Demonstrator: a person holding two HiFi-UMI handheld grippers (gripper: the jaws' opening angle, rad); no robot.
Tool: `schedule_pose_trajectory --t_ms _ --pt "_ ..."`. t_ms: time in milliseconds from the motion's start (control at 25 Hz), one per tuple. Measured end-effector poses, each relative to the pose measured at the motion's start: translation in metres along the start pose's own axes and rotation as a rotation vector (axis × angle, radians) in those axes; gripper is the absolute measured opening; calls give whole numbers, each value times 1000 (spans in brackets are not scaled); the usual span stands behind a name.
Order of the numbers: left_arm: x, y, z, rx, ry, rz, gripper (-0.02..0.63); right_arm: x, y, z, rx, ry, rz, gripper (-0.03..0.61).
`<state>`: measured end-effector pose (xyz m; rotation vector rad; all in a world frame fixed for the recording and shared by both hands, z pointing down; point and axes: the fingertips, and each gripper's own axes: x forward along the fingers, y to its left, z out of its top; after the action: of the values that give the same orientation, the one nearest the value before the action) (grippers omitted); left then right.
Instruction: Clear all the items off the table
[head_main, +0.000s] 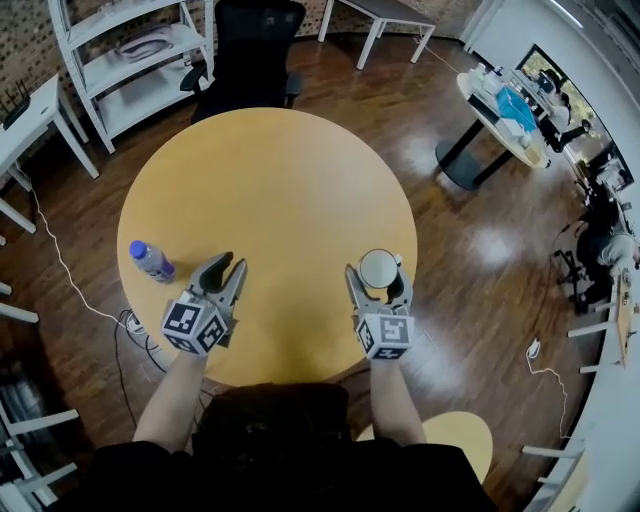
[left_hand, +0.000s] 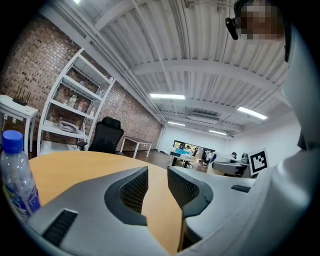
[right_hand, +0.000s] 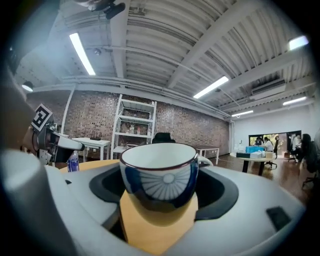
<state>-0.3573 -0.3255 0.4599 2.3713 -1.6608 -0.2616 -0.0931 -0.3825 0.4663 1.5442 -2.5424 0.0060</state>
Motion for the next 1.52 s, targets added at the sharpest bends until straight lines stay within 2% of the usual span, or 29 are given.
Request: schedule_pose_trajectory --t_ms 200,400,600,960,1240,1520 --pt "16 23 -22 -13 70 60 110 50 11 -47 29 104 82 405" --pt "26 37 -47 -36 136 116 111 76 24 -102 78 223 167 405" --pt "36 55 -68 -46 180 158 110 106 34 -134 102 280 225 405" --pt "20 75 -93 -98 208 256 112 145 73 -154 83 280 364 407" --pt "6 94 -94 -103 201 300 112 182 103 -145 59 214 386 407" --pt "0 93 -96 -113 191 307 112 201 117 -142 67 178 406 408"
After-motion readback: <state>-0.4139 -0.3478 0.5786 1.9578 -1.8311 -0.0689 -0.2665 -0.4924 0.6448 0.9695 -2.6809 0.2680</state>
